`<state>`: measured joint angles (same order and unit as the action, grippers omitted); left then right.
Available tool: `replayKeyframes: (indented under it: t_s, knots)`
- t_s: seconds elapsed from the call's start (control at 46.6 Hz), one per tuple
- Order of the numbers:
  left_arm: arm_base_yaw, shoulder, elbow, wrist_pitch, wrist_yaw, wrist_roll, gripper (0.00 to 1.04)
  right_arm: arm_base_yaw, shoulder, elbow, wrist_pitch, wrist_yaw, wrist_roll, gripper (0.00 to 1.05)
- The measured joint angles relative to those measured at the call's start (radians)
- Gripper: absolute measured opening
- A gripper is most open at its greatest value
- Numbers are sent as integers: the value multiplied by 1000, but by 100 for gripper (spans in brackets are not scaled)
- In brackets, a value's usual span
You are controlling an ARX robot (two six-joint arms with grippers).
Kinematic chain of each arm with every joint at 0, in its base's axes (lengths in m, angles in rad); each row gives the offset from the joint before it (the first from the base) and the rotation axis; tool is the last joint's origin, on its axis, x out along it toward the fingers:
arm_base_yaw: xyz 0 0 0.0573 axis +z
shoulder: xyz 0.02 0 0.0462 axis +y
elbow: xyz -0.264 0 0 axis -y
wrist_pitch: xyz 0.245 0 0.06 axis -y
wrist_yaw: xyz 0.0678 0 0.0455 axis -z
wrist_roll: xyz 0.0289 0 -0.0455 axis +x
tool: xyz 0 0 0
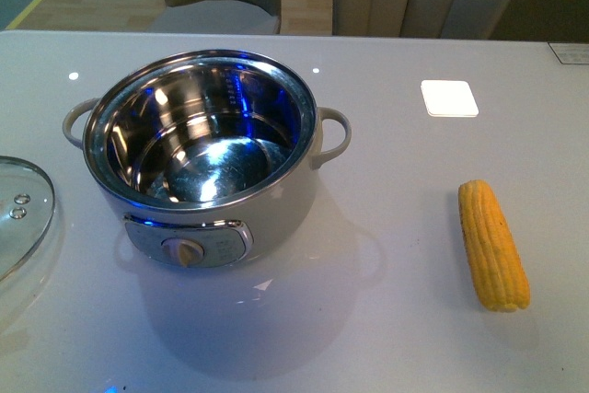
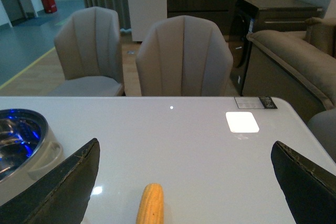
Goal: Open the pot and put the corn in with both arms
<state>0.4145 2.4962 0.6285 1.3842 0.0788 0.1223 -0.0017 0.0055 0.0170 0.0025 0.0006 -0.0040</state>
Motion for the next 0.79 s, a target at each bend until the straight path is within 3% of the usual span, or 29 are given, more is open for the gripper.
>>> replayKeyframes:
  t_s: [0.493, 0.793]
  knots:
    - [0, 46, 0, 4, 3, -30, 45, 0, 0, 0, 0, 0, 0, 96]
    - [0, 46, 0, 10, 0, -33, 99, 0, 0, 0, 0, 0, 0, 96]
